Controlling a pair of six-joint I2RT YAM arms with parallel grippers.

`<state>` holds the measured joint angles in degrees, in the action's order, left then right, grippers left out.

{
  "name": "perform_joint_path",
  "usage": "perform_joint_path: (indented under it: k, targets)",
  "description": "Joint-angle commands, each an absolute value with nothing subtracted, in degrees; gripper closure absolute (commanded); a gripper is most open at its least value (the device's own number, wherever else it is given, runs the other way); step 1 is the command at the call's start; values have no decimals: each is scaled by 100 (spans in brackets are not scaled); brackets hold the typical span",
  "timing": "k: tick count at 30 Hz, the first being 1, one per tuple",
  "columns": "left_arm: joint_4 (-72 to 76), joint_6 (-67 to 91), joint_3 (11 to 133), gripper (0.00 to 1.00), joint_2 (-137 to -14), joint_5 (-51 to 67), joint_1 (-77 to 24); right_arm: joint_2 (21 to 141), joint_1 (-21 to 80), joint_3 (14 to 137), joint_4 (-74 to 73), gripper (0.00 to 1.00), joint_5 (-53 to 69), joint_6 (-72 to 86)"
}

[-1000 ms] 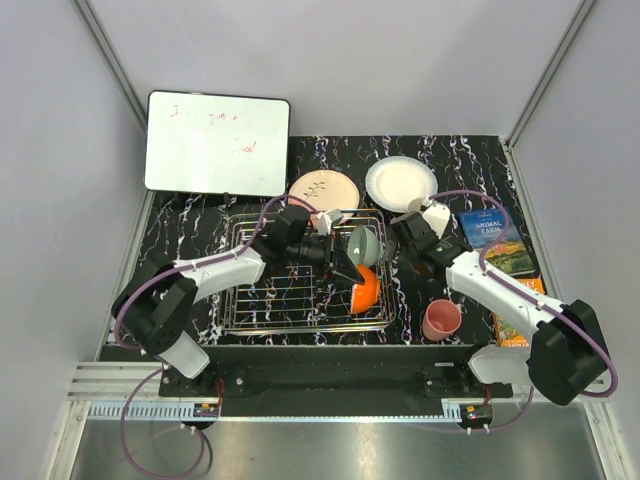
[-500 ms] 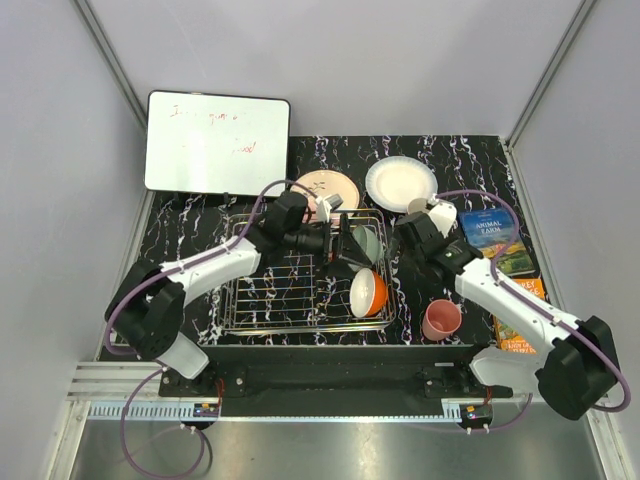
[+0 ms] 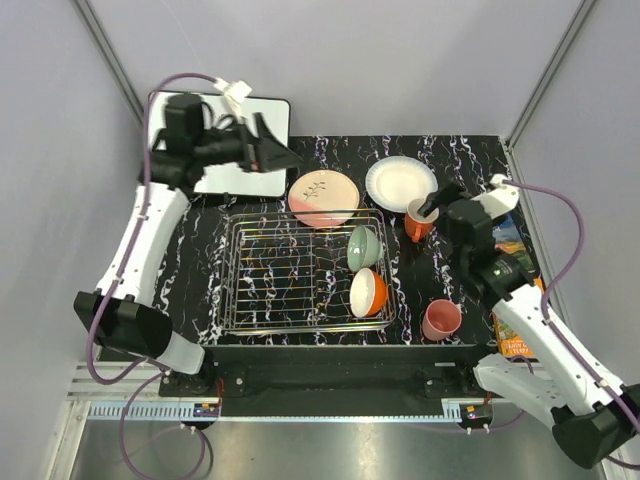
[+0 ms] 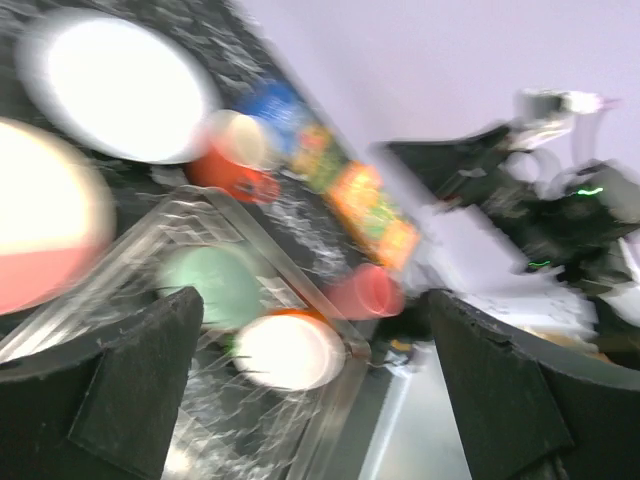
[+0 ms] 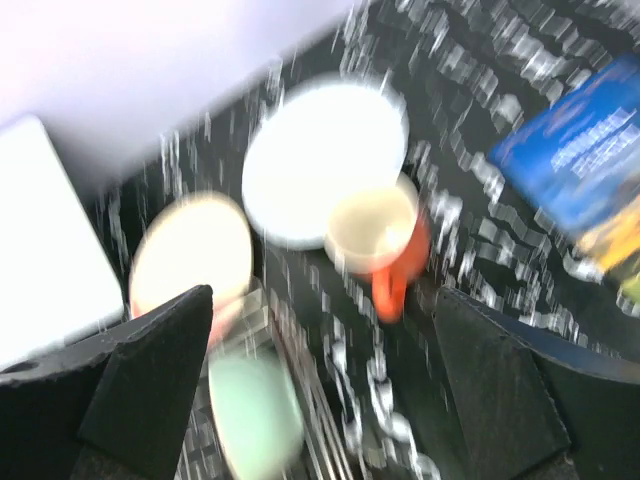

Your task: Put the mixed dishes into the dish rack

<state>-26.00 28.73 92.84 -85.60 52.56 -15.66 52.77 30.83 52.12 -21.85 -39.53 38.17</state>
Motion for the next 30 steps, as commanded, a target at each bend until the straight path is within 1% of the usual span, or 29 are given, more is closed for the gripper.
perform_joint_path:
  k: [1, 2, 4, 5, 7, 8, 9, 11, 16, 21, 26, 30]
  targets:
    - [-5060, 934, 9957, 1, -8665, 5266, -477, 5746, 1781, 5675, -1528, 0, -3570, 3682]
    - [-5306, 679, 10010, 1, -8753, 5143, -127, 6087, 1532, 5782, -1538, 0, -3168, 3717]
    - [-5782, 81, 9958, 1, -8807, 4608, 148, 6458, 822, 6150, -1529, 0, -2753, 3762]
    - [-5879, -234, 9827, 1, -8833, 4397, 332, 6921, 609, 6309, -1521, 0, -2420, 3753]
    - [-6099, -509, 9660, 1, -8833, 3808, 439, 7398, 335, 6765, -1555, 0, -2190, 3735]
    - [-6126, -614, 9459, 1, -8798, 3579, 474, 7853, 47, 6915, -1556, 0, -1988, 3822]
    - [-6135, -789, 9353, 1, -8772, 3220, 483, 8075, -34, 7047, -1556, 0, -1499, 3884]
    - [-6126, -1001, 9046, 1, -8710, 3007, 518, 8715, -359, 7434, -1573, 1, -866, 4051]
    - [-6012, -1221, 8596, 1, -8754, 2909, 527, 9859, -439, 8181, -1669, 4, -36, 3973]
    - [-5696, -1222, 8227, 1, -8903, 2777, 527, 10458, -483, 8481, -2002, 8, 500, 3903]
    - [-5537, -1143, 7954, 1, -9053, 2847, 519, 10959, -510, 8455, -2197, 12, 562, 3885]
    - [-5484, -1187, 7735, 1, -9027, 2839, 475, 11232, -536, 8516, -2197, 12, 571, 3867]
